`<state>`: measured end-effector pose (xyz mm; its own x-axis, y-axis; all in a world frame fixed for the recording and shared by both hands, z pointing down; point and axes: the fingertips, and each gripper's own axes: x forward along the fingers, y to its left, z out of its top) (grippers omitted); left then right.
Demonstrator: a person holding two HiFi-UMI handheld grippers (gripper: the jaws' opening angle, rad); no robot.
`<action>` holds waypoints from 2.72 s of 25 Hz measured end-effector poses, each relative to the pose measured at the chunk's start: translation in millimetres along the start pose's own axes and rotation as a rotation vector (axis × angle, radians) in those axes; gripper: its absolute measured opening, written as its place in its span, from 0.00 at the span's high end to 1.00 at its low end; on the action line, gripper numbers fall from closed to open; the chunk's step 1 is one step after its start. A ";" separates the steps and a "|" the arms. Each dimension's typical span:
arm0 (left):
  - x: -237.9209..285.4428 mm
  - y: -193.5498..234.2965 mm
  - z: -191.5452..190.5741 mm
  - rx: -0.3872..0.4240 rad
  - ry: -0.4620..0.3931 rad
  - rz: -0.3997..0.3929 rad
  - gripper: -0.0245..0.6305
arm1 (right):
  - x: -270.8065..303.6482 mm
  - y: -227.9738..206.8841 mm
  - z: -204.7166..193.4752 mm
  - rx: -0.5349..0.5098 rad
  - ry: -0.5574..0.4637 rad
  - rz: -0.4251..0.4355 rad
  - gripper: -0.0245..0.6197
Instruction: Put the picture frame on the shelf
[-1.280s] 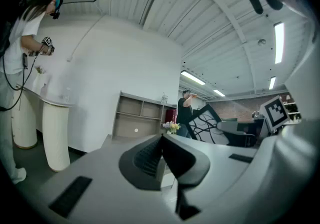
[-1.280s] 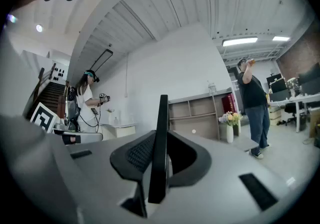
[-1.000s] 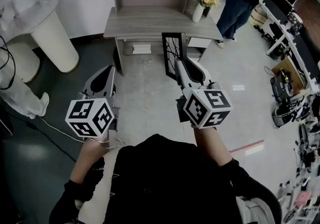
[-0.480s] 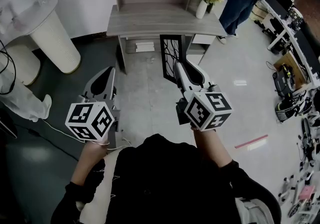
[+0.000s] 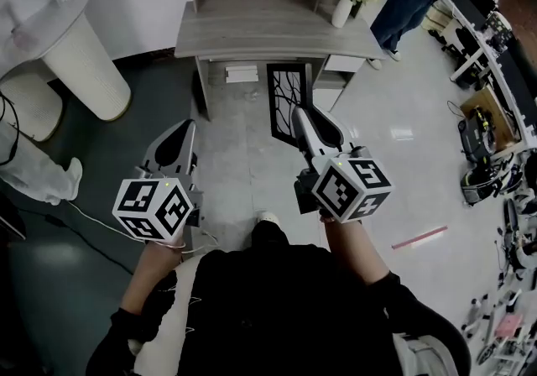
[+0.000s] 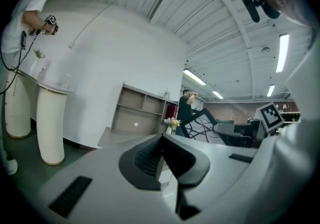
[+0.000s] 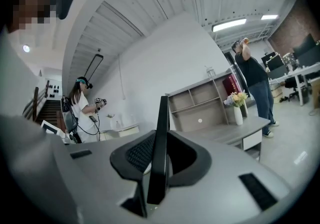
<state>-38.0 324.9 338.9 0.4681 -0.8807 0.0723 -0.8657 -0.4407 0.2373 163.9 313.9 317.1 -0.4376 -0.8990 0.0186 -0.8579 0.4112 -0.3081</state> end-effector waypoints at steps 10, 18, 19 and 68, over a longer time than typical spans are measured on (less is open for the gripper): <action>85.8 11.6 19.0 0.000 -0.022 0.016 0.94 | 73.3 -57.2 26.4 -0.024 0.003 0.033 0.85; 124.6 12.8 21.5 -0.015 -0.041 0.037 0.94 | 107.2 -82.7 31.7 -0.027 0.014 0.087 0.85; 129.1 11.7 22.3 -0.013 -0.047 0.036 0.94 | 110.4 -85.6 32.4 -0.028 0.014 0.093 0.85; 235.3 78.7 21.1 -0.042 -0.025 0.040 0.94 | 231.8 -133.8 25.0 -0.019 0.060 0.116 0.85</action>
<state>0.2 79.4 354.2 0.4283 -0.9018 0.0580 -0.8752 -0.3980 0.2751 184.0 46.7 338.8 -0.5490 -0.8348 0.0408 -0.8052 0.5151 -0.2937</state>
